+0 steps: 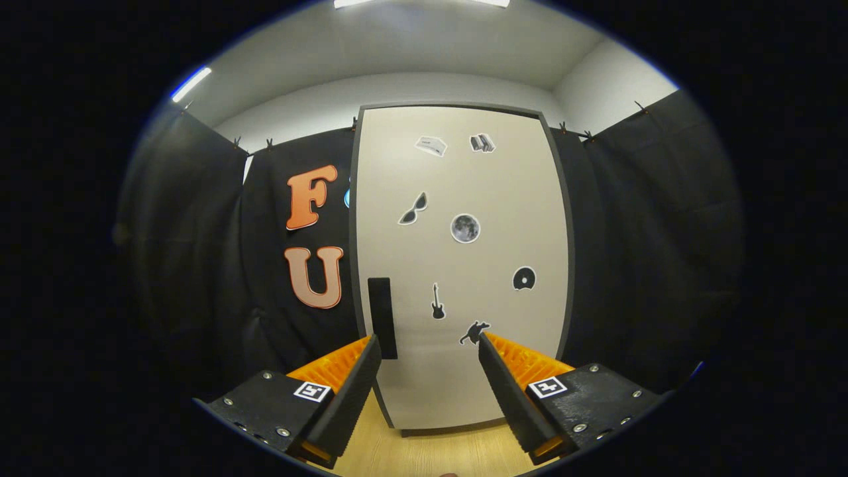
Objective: Open the shoe cabinet door, grab the shoes and put them into the shoe cabinet, then close the shoe cabinet door.
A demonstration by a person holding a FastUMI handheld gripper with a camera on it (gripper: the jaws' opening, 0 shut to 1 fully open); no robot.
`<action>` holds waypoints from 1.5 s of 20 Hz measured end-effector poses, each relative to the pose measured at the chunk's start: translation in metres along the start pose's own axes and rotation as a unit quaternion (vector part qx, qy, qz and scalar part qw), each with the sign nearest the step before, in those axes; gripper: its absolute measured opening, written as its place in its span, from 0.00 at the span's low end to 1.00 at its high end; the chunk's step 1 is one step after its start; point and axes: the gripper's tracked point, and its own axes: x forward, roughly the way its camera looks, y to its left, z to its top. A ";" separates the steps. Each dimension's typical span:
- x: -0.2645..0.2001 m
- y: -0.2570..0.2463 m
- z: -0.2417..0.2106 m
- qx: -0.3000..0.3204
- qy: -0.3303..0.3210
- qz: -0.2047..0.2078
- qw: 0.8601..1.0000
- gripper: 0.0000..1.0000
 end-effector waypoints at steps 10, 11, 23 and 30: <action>-0.075 0.000 -0.003 0.000 0.005 -0.019 1.000 0.93; -0.081 -0.002 -0.004 0.001 0.006 -0.021 1.000 0.93; -0.113 -0.017 -0.001 -0.001 0.003 -0.034 0.999 0.93; -0.111 -0.017 -0.003 0.002 0.005 -0.024 1.000 0.93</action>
